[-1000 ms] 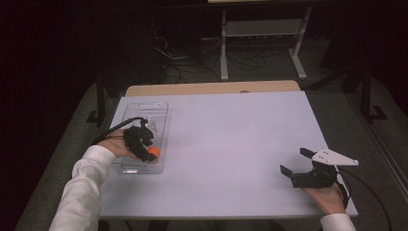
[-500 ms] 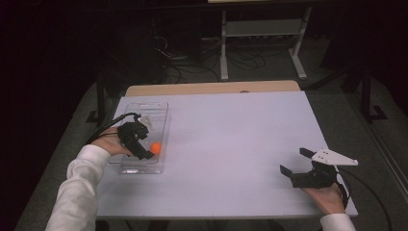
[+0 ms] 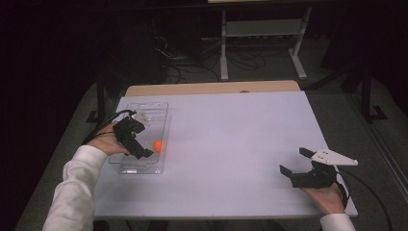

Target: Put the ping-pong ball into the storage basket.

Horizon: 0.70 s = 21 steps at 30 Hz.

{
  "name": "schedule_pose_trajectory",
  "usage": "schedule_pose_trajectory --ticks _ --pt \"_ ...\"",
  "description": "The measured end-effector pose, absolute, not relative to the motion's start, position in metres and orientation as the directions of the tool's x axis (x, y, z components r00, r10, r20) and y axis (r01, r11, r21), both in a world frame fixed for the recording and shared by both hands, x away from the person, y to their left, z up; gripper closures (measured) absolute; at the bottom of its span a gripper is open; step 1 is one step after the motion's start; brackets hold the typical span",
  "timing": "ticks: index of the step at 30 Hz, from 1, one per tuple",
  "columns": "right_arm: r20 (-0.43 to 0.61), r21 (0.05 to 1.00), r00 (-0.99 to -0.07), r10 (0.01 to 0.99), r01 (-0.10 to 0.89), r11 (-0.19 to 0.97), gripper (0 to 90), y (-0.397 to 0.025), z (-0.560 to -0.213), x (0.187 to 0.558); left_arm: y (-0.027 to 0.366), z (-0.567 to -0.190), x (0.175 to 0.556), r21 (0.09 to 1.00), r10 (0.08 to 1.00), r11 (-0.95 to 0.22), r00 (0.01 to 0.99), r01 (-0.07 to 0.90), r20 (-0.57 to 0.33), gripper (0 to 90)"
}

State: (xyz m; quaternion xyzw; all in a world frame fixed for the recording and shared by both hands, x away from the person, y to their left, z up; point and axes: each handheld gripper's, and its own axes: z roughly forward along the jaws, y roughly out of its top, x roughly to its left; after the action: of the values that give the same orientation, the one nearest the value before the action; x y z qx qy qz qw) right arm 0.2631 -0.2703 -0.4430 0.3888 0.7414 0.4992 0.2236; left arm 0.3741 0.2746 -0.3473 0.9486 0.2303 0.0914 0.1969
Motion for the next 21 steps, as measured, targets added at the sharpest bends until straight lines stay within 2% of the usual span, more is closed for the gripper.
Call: schedule_pose_trajectory --ticks 21 --pt "0.056 0.916 -0.596 0.801 0.349 0.196 0.0 -0.270 -0.442 0.263 0.279 -0.332 0.360 0.583 0.497 -0.739 0.857 0.337 0.134 0.0"
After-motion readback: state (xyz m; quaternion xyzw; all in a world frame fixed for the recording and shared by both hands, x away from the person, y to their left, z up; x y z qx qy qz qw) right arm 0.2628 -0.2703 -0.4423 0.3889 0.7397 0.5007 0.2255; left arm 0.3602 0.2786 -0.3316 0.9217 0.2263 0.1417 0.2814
